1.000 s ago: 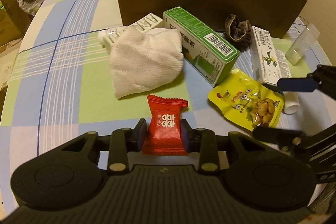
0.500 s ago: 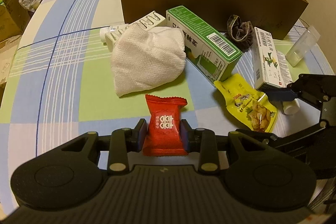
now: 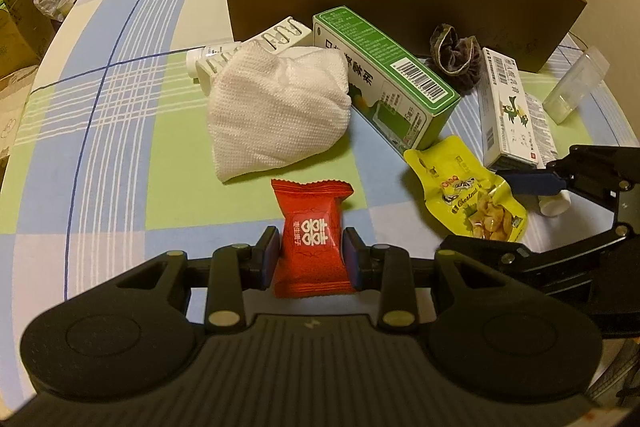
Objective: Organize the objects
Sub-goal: 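Grasp the red candy packet with the left tool while the right tool grasps the yellow pouch, then carry the red packet into the box with the left tool while the right tool carries the yellow pouch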
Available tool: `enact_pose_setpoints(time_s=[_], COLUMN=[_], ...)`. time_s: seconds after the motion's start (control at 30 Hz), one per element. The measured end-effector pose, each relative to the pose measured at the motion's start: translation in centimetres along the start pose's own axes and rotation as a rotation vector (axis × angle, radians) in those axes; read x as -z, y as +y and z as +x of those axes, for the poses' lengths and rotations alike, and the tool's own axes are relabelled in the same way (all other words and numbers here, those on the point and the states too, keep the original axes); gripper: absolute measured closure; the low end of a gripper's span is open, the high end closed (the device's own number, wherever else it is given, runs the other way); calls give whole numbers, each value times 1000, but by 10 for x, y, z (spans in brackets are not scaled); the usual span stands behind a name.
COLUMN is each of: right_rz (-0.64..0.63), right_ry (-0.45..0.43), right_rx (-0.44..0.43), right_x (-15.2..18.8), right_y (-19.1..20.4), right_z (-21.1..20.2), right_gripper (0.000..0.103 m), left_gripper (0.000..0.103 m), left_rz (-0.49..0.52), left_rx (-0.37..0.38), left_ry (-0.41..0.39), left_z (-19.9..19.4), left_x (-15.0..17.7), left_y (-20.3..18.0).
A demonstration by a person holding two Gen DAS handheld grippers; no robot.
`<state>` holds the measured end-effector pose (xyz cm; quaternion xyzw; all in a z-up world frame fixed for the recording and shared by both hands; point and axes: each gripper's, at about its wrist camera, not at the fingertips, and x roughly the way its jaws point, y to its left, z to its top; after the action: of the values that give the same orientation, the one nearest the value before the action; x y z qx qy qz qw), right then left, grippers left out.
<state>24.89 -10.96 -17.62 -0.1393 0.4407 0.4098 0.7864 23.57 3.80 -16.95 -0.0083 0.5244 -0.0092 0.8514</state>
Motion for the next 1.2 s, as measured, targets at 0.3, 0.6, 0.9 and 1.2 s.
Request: enact_pose_setpoints(time_s=[0.3,0.6,0.9,1.2], right_rz=[13,43,47,64], right_ry=[-15,-33,-49,-113], right_rx=[-15,-44,-73,-93], right_x=[1,-1,-2,-8], right_y=[-1,-4,-1,4], right_z=[-6,-15,-30,-55], right_gripper=[45,48,48,48], left_gripper=[74,79,82,82], left_rz=[5,12,18,-8], left_rx=[2,13,34,74], left_ry=[-5,-20,-51,-108], left_z=[0,-5,-18,-43], left_x=[1,1,0,-5], left_y=[0,-1,-3,-3])
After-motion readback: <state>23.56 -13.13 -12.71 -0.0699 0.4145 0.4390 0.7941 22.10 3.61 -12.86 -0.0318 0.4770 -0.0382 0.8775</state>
